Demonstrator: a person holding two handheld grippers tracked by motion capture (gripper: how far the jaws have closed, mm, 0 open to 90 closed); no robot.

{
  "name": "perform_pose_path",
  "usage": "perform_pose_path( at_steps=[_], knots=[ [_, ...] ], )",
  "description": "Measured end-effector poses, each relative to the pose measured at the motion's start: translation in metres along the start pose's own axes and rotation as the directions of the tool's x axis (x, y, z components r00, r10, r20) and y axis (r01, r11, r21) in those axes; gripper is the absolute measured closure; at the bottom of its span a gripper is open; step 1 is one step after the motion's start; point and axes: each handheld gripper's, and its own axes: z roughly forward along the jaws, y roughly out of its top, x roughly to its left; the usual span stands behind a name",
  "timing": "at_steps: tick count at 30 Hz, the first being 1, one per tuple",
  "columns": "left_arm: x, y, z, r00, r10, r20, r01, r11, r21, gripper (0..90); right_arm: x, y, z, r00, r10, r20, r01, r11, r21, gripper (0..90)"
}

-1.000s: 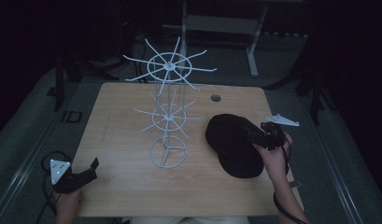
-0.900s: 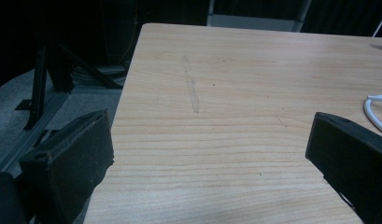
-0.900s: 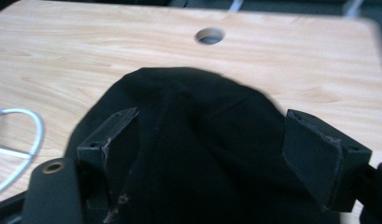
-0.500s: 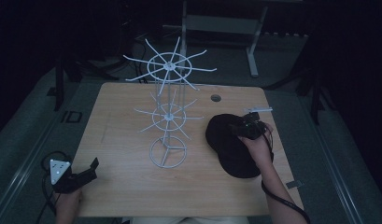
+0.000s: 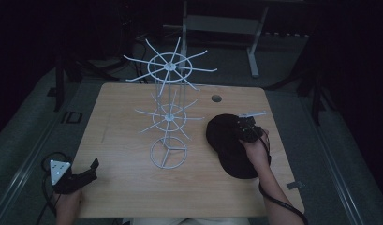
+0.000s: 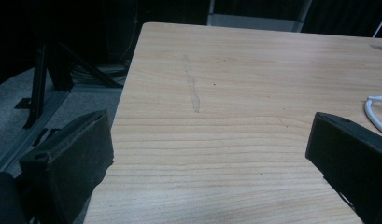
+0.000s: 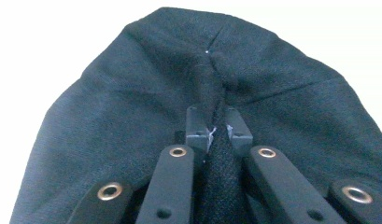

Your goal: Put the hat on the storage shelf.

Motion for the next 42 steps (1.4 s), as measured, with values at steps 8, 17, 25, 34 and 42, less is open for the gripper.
perform_pose_path(
  at_steps=[8,17,25,34,42],
  knots=[
    [0.000,0.000,0.000,1.0000,0.000,-0.002,0.000,1.0000,0.000,1.4,0.000,0.003,-0.025,0.9998,-0.014,0.012,0.015,0.994,-0.104,85.2],
    [0.000,0.000,0.000,1.0000,0.001,-0.002,-0.001,1.0000,0.000,1.4,-0.005,0.000,-0.051,0.9998,-0.008,0.016,0.011,0.981,-0.193,85.3],
    [0.000,0.000,0.000,1.0000,0.001,-0.004,-0.001,1.0000,0.000,1.4,-0.006,0.003,-0.090,0.9997,-0.011,0.020,0.016,0.957,-0.289,85.4],
    [0.000,0.000,0.000,1.0000,0.004,-0.005,-0.004,1.0000,0.000,1.4,0.002,0.010,-0.153,0.9991,-0.041,0.010,0.042,0.902,-0.431,85.4],
    [-0.001,0.000,0.000,1.0000,0.006,-0.006,-0.006,1.0000,0.001,1.4,0.015,0.017,-0.208,0.9964,-0.085,0.001,0.072,0.841,-0.537,85.3]
  ],
)
